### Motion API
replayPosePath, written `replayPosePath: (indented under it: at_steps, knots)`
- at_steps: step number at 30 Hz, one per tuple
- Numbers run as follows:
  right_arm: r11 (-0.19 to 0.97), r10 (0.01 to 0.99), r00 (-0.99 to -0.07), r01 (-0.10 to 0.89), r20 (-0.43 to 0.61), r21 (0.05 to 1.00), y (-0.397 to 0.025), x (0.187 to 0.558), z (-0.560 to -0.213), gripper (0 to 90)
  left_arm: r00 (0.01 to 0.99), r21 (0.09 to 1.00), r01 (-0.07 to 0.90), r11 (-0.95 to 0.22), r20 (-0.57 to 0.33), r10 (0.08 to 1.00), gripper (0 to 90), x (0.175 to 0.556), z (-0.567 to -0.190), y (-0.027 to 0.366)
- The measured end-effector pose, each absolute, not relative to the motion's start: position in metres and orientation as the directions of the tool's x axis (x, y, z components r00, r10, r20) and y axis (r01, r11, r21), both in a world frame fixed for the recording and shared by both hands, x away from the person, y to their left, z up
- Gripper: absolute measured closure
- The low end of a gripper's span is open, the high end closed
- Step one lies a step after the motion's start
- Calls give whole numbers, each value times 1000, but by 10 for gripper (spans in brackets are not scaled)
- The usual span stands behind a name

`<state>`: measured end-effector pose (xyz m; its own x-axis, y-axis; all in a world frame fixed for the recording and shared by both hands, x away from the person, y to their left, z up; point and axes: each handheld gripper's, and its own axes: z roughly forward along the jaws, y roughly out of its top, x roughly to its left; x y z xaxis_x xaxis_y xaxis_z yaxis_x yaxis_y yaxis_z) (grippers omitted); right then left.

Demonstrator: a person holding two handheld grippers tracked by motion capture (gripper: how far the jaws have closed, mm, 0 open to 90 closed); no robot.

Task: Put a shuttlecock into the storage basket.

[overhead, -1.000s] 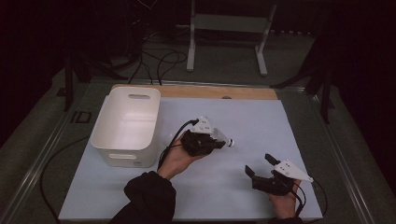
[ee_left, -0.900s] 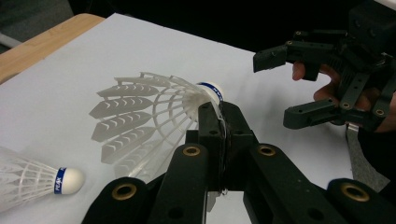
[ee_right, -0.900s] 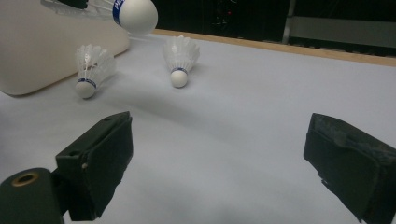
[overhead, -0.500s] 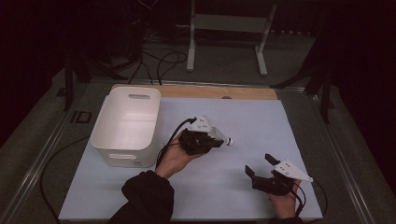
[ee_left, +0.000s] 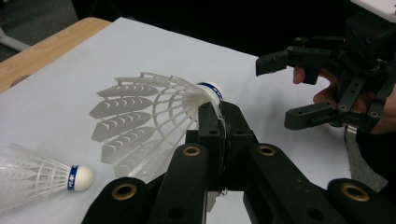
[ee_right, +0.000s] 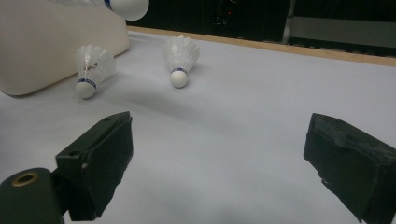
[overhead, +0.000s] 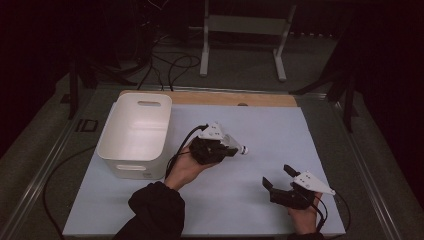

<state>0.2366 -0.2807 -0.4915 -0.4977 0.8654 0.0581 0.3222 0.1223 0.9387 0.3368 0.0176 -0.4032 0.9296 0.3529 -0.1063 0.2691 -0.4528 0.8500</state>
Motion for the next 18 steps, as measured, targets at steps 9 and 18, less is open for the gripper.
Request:
replayPosePath:
  at_steps: [9, 18]
  knots:
    - [122, 865, -499, 322, 58, 939, -281, 237, -492, 81, 929, 852, 268, -450, -105, 355, 891, 338, -401, 21]
    - [121, 865, -498, 321, 58, 939, -281, 236, -491, 81, 927, 855, 269, -444, -106, 359, 891, 338, -398, 24]
